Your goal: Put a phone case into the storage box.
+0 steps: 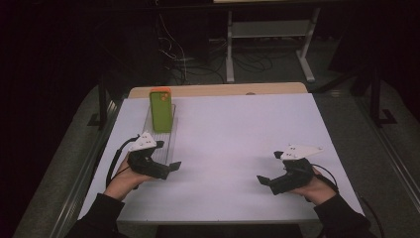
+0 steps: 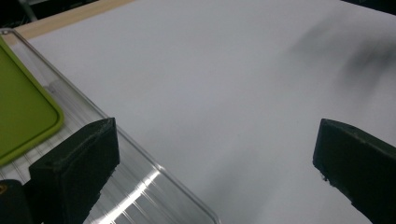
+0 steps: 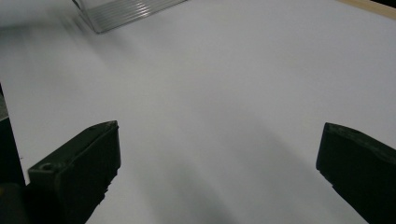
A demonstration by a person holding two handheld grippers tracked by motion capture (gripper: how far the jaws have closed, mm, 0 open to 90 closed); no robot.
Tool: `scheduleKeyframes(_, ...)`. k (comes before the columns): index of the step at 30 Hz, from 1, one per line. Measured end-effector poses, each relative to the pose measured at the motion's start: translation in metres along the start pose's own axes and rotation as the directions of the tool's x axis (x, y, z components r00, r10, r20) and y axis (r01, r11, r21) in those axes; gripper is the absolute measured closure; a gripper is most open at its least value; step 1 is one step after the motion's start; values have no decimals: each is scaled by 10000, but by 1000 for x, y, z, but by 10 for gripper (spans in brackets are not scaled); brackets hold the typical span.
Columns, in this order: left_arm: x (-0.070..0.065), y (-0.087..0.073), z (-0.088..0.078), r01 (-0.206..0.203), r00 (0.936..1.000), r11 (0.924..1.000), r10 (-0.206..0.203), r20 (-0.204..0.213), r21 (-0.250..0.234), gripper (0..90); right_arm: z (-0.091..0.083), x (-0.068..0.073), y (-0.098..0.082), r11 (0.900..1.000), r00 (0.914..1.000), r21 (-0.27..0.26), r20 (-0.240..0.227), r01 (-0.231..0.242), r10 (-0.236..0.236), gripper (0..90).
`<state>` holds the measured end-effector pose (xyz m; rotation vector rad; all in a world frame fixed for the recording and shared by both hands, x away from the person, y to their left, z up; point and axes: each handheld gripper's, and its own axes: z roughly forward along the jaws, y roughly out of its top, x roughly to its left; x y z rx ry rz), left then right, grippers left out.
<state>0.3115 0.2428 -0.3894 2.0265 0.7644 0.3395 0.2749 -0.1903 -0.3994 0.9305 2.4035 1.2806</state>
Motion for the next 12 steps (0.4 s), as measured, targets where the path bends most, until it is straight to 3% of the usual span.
scheduleKeyframes(5, 1, -5, -2, 167, 9999, 9998, -166, 45, -69, 0, 1, 1, 1, 10000, 10000, 41, -8, 26, -26, 0)
scheduleKeyframes(12, 0, -7, 0, 30, 9999, 10000, -30, 147, 0, 0, 1, 1, 2, 10000, 10000, 4, -34, 31, -31, 0)
